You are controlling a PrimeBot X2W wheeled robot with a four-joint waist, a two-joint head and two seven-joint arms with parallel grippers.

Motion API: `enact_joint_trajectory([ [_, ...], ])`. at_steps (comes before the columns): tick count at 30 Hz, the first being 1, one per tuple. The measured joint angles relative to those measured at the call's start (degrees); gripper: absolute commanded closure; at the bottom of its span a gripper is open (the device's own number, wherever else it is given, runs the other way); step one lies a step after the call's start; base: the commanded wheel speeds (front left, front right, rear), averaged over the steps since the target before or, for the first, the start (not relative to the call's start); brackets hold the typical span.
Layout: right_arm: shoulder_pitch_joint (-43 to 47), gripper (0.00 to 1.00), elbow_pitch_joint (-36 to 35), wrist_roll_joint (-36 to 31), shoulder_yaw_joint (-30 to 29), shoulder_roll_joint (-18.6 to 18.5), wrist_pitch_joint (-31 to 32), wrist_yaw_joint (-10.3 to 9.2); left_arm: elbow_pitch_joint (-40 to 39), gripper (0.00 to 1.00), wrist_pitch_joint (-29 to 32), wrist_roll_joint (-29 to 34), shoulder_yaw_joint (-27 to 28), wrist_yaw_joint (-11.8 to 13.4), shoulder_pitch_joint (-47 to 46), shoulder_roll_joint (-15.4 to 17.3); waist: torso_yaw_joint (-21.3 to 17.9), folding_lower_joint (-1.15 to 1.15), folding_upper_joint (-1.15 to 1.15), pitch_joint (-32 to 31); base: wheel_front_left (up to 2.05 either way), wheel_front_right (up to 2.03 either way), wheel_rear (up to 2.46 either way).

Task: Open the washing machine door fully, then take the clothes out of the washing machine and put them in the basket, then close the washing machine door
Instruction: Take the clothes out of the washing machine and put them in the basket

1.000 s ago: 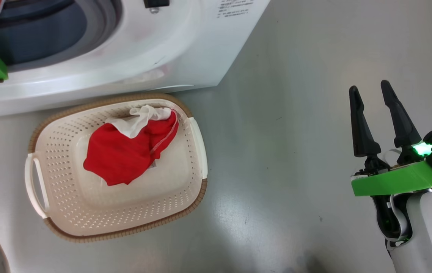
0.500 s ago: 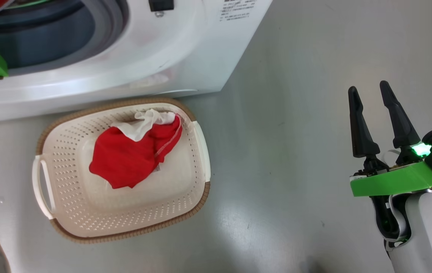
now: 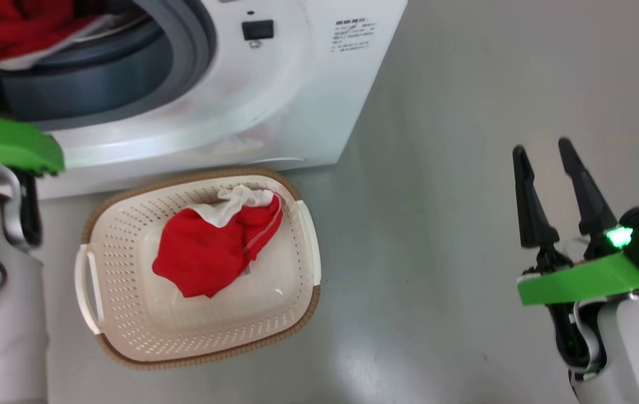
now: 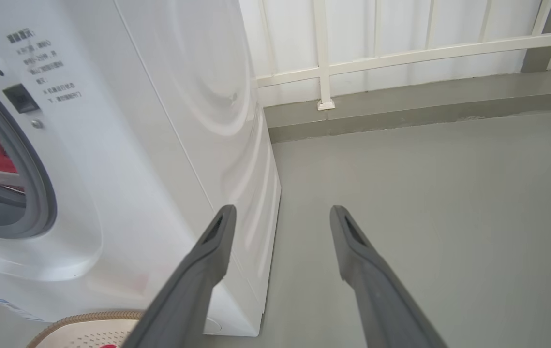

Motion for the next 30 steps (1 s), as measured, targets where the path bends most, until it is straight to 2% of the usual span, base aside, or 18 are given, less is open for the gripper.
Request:
enact_joint_trajectory([
  [14, 3.21, 0.00, 0.41, 0.00, -0.16, -0.16, 0.01, 0.00, -24.04, 1.00, 0.00, -0.41, 3.53, -2.83, 14.83, -5.03, 1.89, 0.00, 0.00, -4.74, 0.00, 0.00, 0.00],
  [25, 4.22, 0.00, 0.38, 0.00, -0.24, -0.24, 0.01, 0.00, -41.17, 1.00, -0.02, 0.04, 4.02, -3.41, 19.34, -6.81, 2.70, 0.00, 0.00, -4.94, 0.00, 0.00, 0.00],
  [30, 4.22, 0.00, 0.38, 0.00, -0.27, -0.29, 0.01, 0.00, -46.15, 1.00, -0.03, 0.03, 3.75, -3.71, 20.14, -7.22, 2.88, 0.00, 0.00, -4.80, 0.00, 0.00, 0.00],
])
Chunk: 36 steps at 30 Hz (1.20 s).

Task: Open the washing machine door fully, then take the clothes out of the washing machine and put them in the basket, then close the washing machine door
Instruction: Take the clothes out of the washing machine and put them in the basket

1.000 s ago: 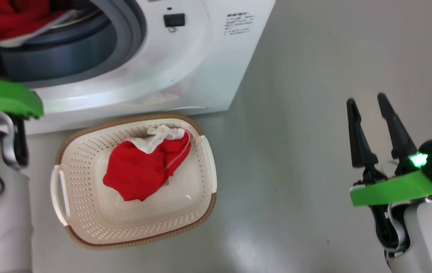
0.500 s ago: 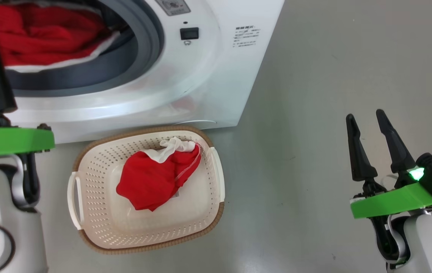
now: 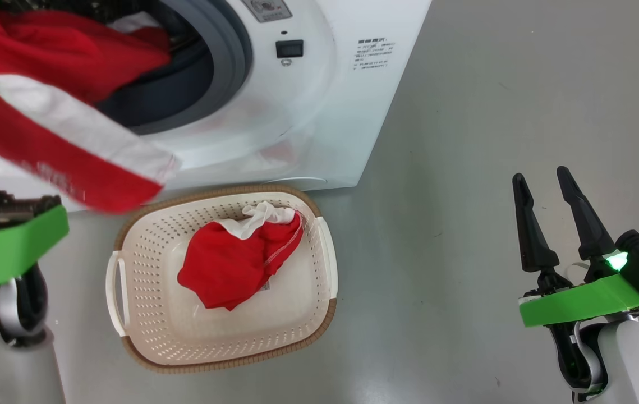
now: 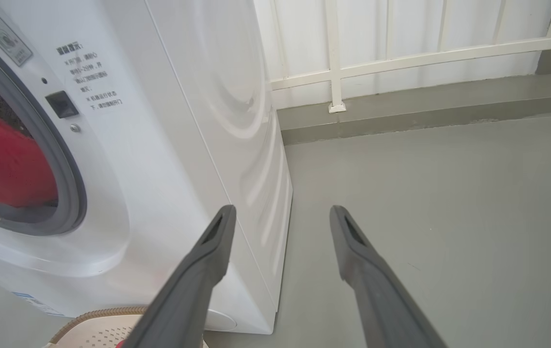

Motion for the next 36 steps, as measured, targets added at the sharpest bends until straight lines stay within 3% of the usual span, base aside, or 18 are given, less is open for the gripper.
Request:
enact_joint_trajectory([
  [11, -0.01, 0.00, -0.01, 0.00, -0.09, -0.09, 0.00, 0.00, -6.62, 1.00, -0.05, -0.75, -0.53, 1.01, 2.27, -0.76, 0.09, 0.00, 0.00, 0.52, 0.00, 0.00, 0.00],
  [25, -0.30, 0.00, -0.13, 0.00, 0.11, -0.11, 0.00, 0.00, 19.85, 1.00, -0.02, -5.69, -9.85, 2.04, 6.48, -0.78, 0.09, 0.00, 0.00, 2.63, 0.00, 0.00, 0.00],
  [36, -1.88, 0.00, -0.48, 0.00, 0.14, -0.05, 0.00, 0.00, 41.00, 1.00, 0.03, -5.86, -12.44, 1.89, 3.94, -0.75, -0.97, 0.00, 0.00, 5.49, 0.00, 0.00, 0.00],
])
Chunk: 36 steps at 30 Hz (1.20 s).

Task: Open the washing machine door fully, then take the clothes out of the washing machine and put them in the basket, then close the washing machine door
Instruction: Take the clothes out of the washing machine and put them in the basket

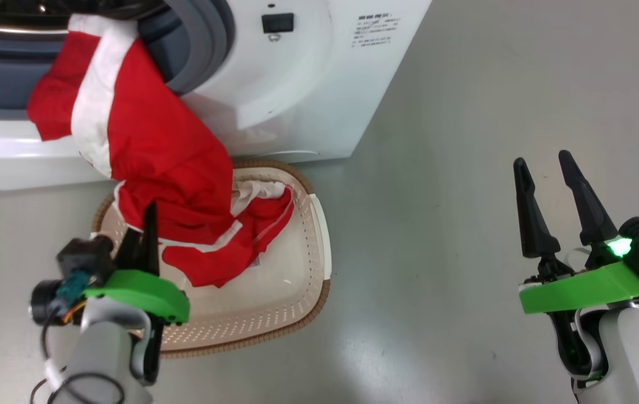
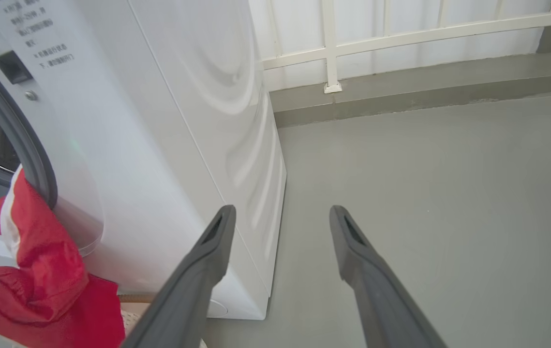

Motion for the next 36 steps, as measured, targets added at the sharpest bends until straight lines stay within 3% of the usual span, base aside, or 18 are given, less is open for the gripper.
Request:
enact_joint_trajectory([
  [8, -1.17, 0.00, -0.26, 0.00, 0.16, 0.09, 0.00, 0.00, 10.92, 1.00, 0.00, 0.83, -1.16, -1.04, -5.78, -0.07, -0.64, 0.00, 0.00, 2.80, 0.00, 0.00, 0.00],
  [15, -1.96, 0.00, -0.60, -0.01, 0.12, 0.08, 0.00, 0.00, 15.75, 1.00, 0.00, 0.92, -1.02, -1.54, -10.16, -0.09, -1.00, 0.00, 0.00, 5.31, 0.00, 0.00, 0.00],
  [17, -2.05, 0.00, -0.69, -0.01, 0.12, 0.08, 0.00, 0.00, 16.73, 0.96, 0.00, 1.01, -0.91, -1.56, -11.23, -0.10, -1.05, 0.00, 0.00, 5.94, 0.00, 0.00, 0.00],
  [21, -3.19, 0.00, -0.89, 0.00, 0.11, 0.08, 0.00, 0.00, 17.86, 0.76, 0.00, 1.40, -0.78, -1.91, -12.73, -0.12, -1.06, 0.00, 0.00, 6.86, 0.00, 0.00, 0.00],
  [23, -3.21, 0.00, -0.99, 0.00, 0.11, 0.08, 0.00, 0.00, 18.35, 0.54, 0.00, 1.42, -0.63, -1.91, -13.37, -0.12, -1.06, 0.00, 0.00, 7.17, 0.00, 0.00, 0.00],
  [25, -3.21, 0.00, -0.98, -0.01, 0.10, 0.07, 0.00, 0.00, 18.39, 0.05, 0.00, 1.53, -0.45, -1.92, -13.58, -0.13, -1.02, 0.00, 0.00, 7.34, 0.00, 0.00, 0.00],
  [26, -3.21, 0.00, -0.98, -0.01, 0.11, 0.07, 0.00, 0.00, 18.39, 0.00, 0.00, 1.80, -0.33, -1.94, -13.58, -0.14, -0.99, 0.00, 0.00, 7.33, 0.00, 0.00, 0.00],
  [36, -3.20, 0.00, -0.82, 0.00, 0.07, 0.04, 0.00, 0.00, 16.17, 0.00, 0.00, 2.23, 0.73, -2.04, -13.52, -0.14, -0.31, 0.00, 0.00, 6.46, 0.00, 0.00, 0.00],
])
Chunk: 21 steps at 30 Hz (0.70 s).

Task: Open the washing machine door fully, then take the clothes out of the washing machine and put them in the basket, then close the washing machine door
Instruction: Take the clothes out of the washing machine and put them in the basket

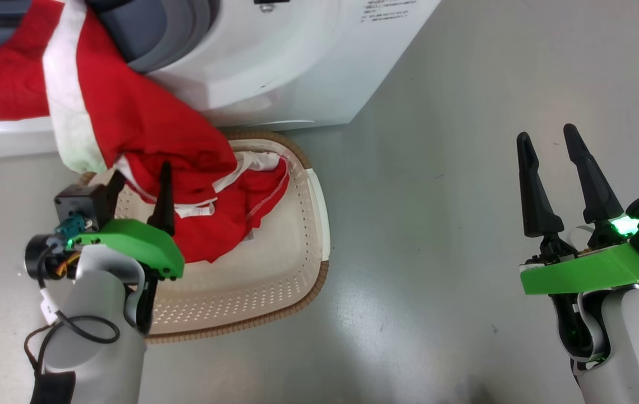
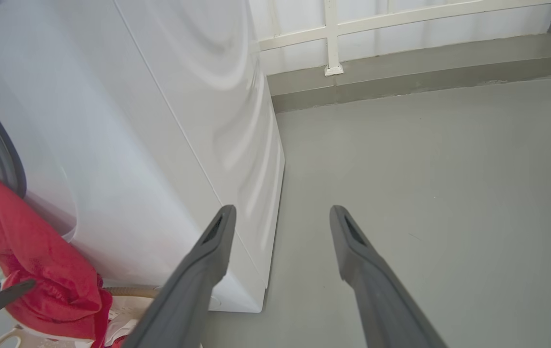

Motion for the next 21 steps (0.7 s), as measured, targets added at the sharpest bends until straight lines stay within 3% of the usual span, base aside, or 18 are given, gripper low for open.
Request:
enact_joint_trajectory([
  [21, 0.73, 0.00, 0.70, 0.00, -0.04, -0.83, 0.00, 0.00, -21.50, 0.00, 0.00, 0.10, 0.16, -0.35, 10.37, 0.00, 2.41, 0.00, 0.00, -5.09, 0.00, 0.00, 0.00],
])
